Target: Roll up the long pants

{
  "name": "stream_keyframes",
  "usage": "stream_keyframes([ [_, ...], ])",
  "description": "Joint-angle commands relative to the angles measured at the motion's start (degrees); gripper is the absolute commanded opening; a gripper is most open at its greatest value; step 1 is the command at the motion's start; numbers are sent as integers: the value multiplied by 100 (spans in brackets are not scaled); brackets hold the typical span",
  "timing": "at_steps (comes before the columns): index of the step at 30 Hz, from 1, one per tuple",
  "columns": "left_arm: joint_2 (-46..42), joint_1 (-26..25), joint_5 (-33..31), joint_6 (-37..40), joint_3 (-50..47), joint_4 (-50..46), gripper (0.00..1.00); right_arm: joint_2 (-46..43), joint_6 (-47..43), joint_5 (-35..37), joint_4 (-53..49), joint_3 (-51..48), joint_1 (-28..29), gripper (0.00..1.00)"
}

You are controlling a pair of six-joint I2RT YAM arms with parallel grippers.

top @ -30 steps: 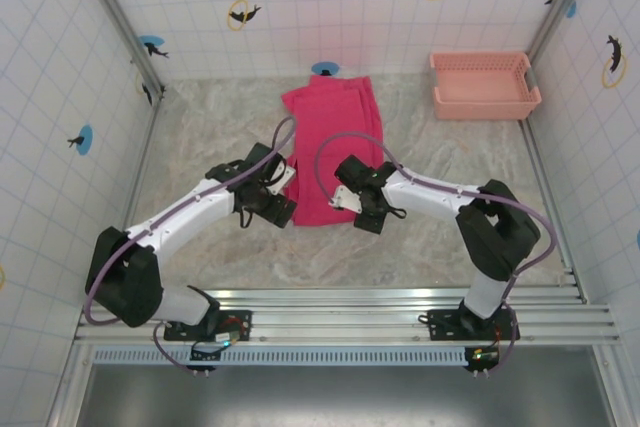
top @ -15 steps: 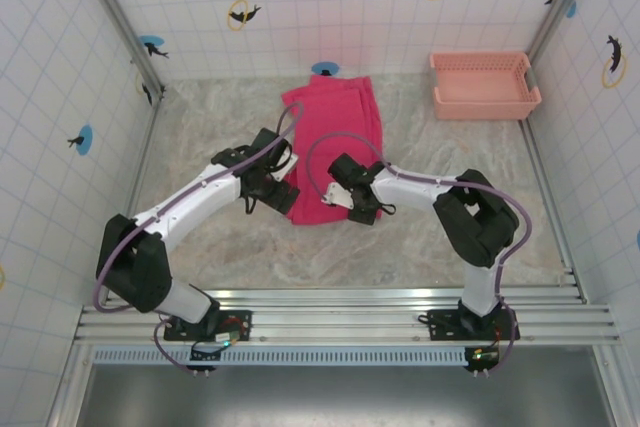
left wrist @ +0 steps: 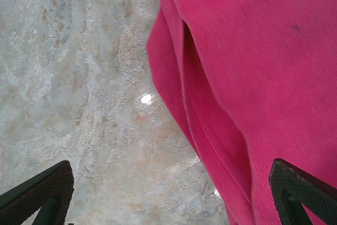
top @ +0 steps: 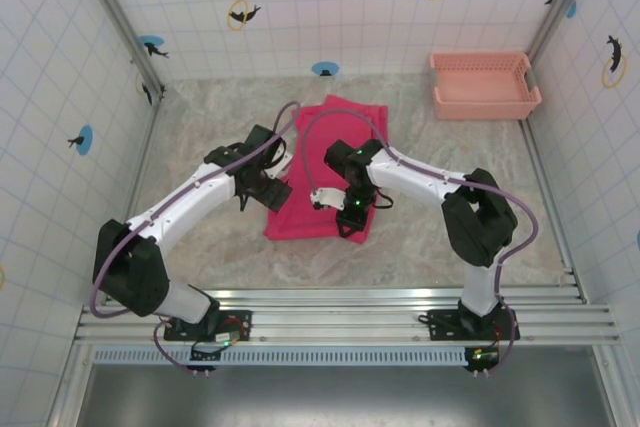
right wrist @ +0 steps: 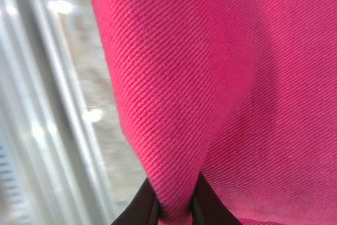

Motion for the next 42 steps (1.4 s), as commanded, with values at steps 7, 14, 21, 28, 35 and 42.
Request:
stream_keyframes([
  [7, -271, 37, 85, 381, 80, -162, 98, 1413, 425, -2834, -1419, 1229, -1148, 15],
  [14, -415, 34, 321, 523, 269, -395, 97, 2033, 330, -3317, -1423, 1152, -1542, 15],
  [21, -694, 2, 1142, 301, 350, -495, 87, 2488, 453, -3099, -1345, 1321, -1771, 16],
  [28, -537, -120, 1682, 150, 158, -425, 41, 2661, 543, -2999, -1274, 1337, -1997, 16],
  [35, 46, -193, 2308, -13, 152, -169, 39, 2742, 577, -2992, -1256, 1379, -2019, 16],
  [42, 418, -307, 3191, 74, 328, -58, 37, 2872, 673, -3070, -1249, 1548, -2030, 16],
])
